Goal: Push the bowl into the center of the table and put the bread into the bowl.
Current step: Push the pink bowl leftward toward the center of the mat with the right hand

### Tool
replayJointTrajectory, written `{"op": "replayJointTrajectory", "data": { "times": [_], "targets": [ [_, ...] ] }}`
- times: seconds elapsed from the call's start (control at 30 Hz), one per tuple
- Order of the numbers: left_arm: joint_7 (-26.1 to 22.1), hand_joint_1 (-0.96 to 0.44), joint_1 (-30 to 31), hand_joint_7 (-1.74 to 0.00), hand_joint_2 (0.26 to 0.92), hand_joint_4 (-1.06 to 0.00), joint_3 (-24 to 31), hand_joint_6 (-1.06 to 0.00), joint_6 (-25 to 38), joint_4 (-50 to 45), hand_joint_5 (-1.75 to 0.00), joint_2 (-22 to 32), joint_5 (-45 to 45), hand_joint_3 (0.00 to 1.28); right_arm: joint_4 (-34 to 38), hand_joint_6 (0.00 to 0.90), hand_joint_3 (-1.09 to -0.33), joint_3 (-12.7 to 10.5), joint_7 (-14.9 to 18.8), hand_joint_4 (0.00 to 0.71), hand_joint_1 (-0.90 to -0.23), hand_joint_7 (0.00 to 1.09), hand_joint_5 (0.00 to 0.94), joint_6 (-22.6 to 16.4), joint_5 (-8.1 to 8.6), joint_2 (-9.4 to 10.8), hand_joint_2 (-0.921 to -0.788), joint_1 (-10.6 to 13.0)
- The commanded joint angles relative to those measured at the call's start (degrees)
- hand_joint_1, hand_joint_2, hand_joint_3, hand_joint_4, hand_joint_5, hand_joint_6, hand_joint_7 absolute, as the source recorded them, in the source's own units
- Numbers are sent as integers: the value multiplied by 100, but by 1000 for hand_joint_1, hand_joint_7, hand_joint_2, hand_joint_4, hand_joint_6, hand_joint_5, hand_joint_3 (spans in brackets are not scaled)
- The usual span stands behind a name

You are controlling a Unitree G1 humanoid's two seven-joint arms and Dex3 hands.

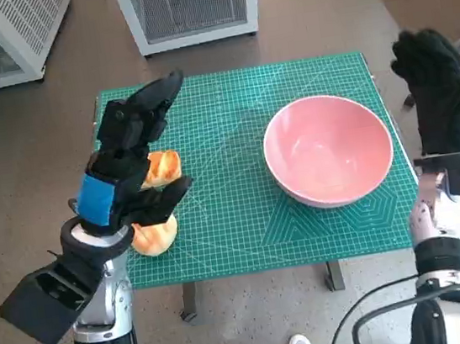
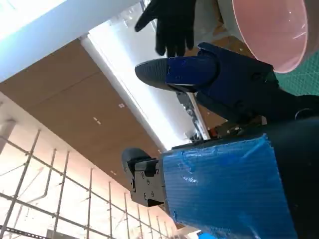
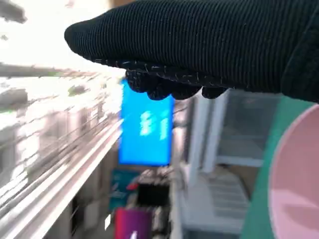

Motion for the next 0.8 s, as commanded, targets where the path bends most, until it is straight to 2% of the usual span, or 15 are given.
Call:
{"op": "replayJointTrajectory", "data": {
  "times": [0.03, 0.23, 0.47, 0.63, 0.8],
  "targets": [
    [8, -491, 62, -652, 921, -135, -11, 1, -105, -2, -133, -33, 3, 379, 488, 77, -545, -112, -224, 316, -391, 560, 0, 254, -57, -31, -921, 8],
    [2, -492, 88, -651, 921, -136, 9, 1, -117, -4, -130, -26, -33, 380, 779, 106, -576, -197, -392, 317, -378, 515, 1, 579, -54, -21, -921, 33],
    [37, -498, 127, -651, 921, -141, 28, 1, -134, -22, -126, -7, 16, 378, 965, 142, -586, -362, -450, 319, -367, 490, 3, 1082, 35, 38, -921, 67],
    [38, -511, 140, -651, 921, -144, 52, 1, -158, 11, -121, 12, 24, 375, 1027, 148, -628, -386, -519, 311, -348, 474, 0, 1309, -40, 70, -921, 112],
    [30, -520, 159, -646, 921, -147, 85, 1, -185, 30, -117, 39, 41, 373, 1073, 142, -635, -376, -596, 306, -352, 458, 0, 1506, -94, 113, -921, 154]
  ]
}}
